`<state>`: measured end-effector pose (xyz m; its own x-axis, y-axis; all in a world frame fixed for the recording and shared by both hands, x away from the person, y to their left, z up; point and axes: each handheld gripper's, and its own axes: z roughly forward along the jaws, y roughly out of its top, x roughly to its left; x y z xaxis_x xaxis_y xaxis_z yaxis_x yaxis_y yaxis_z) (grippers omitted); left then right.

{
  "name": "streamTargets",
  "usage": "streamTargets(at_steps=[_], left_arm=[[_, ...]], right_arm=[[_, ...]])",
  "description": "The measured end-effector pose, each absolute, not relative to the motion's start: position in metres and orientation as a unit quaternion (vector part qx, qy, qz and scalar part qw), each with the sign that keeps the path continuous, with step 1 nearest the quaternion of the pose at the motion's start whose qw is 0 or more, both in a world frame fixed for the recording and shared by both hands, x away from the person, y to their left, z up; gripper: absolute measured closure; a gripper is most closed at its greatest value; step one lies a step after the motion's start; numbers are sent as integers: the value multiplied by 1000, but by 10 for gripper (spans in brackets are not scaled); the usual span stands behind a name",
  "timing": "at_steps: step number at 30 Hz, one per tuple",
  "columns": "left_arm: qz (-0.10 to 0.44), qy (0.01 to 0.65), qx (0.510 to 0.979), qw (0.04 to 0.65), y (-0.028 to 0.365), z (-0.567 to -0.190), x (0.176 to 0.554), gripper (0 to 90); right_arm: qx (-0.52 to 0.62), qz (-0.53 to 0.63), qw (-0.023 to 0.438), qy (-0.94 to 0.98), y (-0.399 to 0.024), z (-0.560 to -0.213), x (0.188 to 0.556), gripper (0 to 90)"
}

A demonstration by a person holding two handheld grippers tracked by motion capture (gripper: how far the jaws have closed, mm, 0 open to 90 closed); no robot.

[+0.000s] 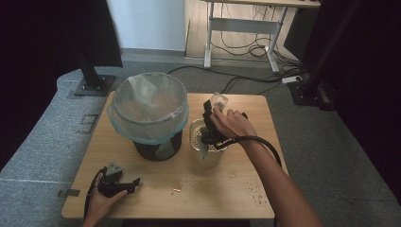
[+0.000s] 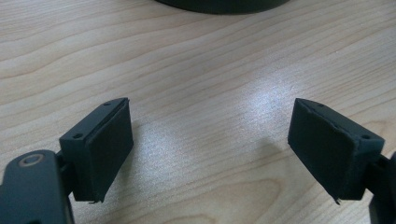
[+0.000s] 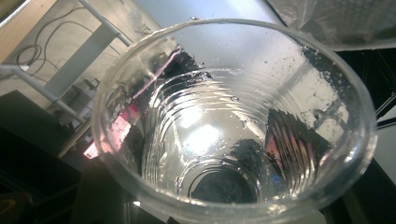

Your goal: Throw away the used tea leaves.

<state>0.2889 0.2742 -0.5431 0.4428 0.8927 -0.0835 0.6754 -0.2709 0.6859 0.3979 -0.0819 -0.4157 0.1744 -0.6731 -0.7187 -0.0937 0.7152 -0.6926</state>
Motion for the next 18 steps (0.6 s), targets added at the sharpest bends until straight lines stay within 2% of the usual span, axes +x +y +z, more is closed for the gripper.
streamTargets(at_steps=[1, 4, 7, 12, 15, 18], left_arm=[[162, 502, 781, 335, 274, -543, 289, 136], [161, 501, 782, 334, 275, -543, 289, 136], [162, 501, 782, 334, 275, -543, 289, 136], [164, 501, 782, 332, 274, -543, 289, 135], [166, 501, 781, 333, 273, -544, 289, 135], [167, 500, 782, 332, 273, -544, 289, 133]], right_arm=[[-323, -225, 689, 608, -82, -414, 397, 387], [-290, -180, 679, 650, -83, -414, 395, 382], [-206, -75, 661, 718, -80, -409, 391, 379], [-28, 132, 594, 793, -83, -392, 392, 376], [84, 241, 534, 806, -95, -385, 394, 377], [200, 352, 455, 793, -113, -380, 398, 376]])
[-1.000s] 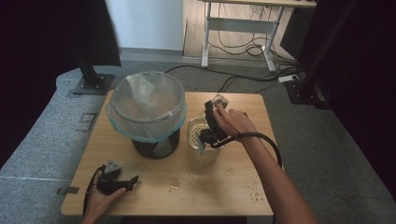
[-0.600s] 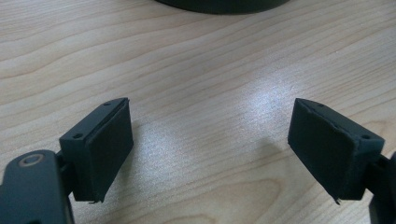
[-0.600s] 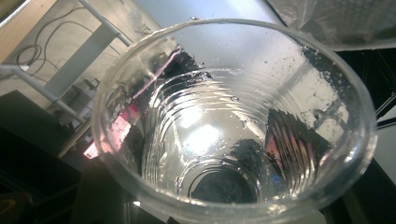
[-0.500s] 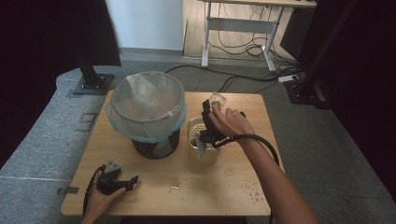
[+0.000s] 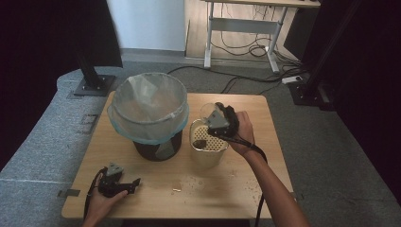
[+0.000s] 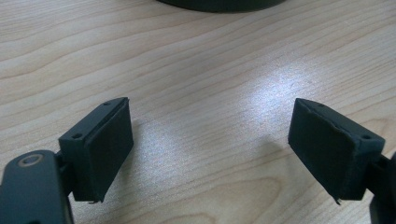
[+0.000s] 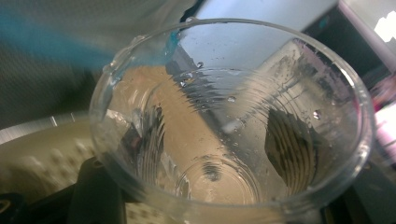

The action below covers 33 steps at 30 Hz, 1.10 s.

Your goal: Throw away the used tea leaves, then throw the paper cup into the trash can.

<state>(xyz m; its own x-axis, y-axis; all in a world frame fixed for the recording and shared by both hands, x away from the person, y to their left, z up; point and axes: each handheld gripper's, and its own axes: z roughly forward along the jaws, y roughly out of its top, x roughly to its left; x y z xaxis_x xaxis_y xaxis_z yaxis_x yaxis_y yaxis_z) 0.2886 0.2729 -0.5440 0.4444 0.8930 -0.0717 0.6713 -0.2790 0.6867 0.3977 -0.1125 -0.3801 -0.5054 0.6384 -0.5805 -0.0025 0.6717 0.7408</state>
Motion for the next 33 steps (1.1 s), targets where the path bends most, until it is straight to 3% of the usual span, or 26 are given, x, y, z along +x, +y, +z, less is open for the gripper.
streamTargets(at_steps=[6, 11, 33], left_arm=[[168, 499, 783, 331, 272, -544, 288, 128], [169, 499, 783, 331, 272, -544, 288, 128], [176, 492, 788, 327, 270, -546, 287, 105]], right_arm=[[324, 486, 335, 739, -137, -378, 401, 379], [360, 527, 286, 715, -145, -378, 405, 381], [350, 582, 284, 676, -134, -330, 403, 381]])
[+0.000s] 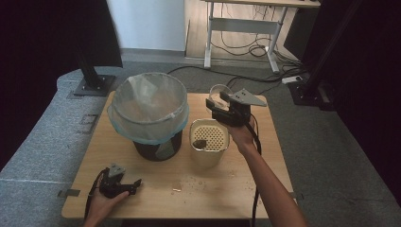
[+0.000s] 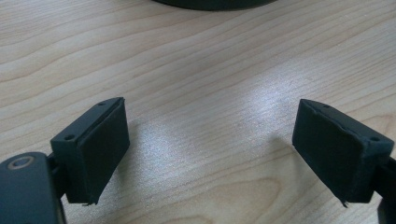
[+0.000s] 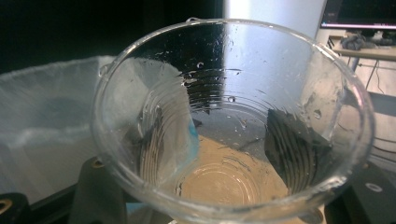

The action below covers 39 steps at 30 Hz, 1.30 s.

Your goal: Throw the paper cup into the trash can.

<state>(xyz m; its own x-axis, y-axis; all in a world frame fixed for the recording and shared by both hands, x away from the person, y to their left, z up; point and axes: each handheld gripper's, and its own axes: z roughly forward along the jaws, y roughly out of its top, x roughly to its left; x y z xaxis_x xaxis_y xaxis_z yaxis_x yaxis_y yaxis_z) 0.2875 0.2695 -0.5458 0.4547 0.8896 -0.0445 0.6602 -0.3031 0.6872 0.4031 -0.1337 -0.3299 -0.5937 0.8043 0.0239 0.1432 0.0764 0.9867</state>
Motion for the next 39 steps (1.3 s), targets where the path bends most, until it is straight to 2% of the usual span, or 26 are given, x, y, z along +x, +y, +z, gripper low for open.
streamTargets(at_steps=[11, 18, 24, 27, 29, 31, 34, 39], left_arm=[[174, 488, 790, 328, 270, -546, 288, 104], [178, 486, 793, 322, 268, -546, 288, 99], [179, 485, 794, 321, 268, -546, 288, 97], [179, 484, 794, 320, 268, -546, 289, 95], [181, 484, 795, 319, 267, -546, 289, 93], [181, 482, 796, 317, 266, -546, 289, 92], [180, 479, 798, 318, 267, -546, 289, 93], [181, 479, 798, 318, 267, -546, 288, 98]], right_arm=[[314, 602, 281, 679, -91, -289, 406, 379], [295, 612, 270, 683, -61, -276, 412, 376], [277, 608, 252, 700, -19, -266, 427, 368], [280, 599, 224, 716, 6, -268, 440, 316], [285, 588, 196, 731, 19, -271, 449, 229], [286, 569, 186, 748, 26, -273, 453, 181], [285, 555, 193, 757, 26, -274, 452, 134], [289, 564, 217, 743, 3, -274, 441, 144]])
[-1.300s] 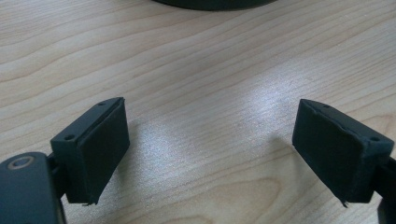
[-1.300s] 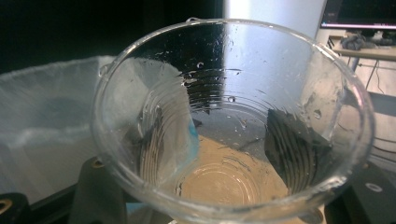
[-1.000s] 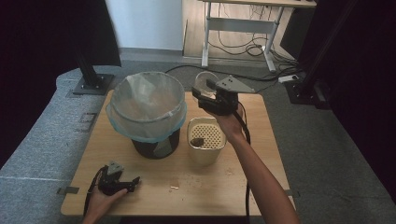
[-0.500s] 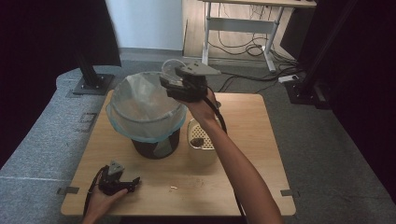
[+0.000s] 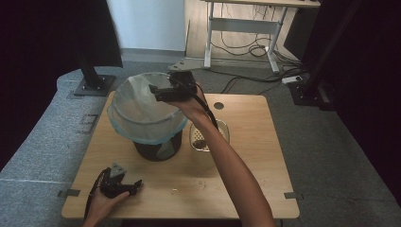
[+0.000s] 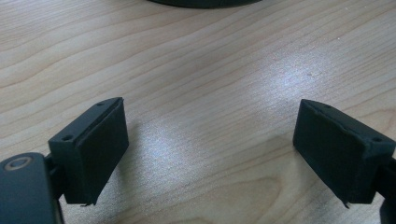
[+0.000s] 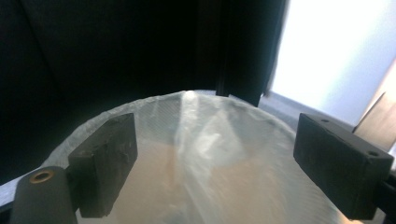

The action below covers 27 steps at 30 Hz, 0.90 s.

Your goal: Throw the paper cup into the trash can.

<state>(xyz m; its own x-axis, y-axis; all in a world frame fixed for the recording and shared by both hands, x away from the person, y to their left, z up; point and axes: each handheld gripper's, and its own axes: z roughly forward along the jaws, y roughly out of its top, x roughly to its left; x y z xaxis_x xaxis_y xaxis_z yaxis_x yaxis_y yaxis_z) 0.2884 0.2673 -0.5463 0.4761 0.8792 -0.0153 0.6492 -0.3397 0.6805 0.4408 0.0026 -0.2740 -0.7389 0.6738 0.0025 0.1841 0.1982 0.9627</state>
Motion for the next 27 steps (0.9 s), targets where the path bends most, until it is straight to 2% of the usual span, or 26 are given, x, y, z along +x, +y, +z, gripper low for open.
streamTargets(at_steps=[6, 15, 27], left_arm=[[183, 478, 799, 316, 267, -546, 288, 100], [183, 478, 799, 315, 267, -546, 288, 101], [184, 478, 800, 314, 266, -546, 288, 100]], right_arm=[[284, 580, 237, 725, -39, -285, 423, 186], [291, 583, 253, 715, -109, -322, 394, 257], [359, 593, 239, 680, -187, -412, 353, 279]])
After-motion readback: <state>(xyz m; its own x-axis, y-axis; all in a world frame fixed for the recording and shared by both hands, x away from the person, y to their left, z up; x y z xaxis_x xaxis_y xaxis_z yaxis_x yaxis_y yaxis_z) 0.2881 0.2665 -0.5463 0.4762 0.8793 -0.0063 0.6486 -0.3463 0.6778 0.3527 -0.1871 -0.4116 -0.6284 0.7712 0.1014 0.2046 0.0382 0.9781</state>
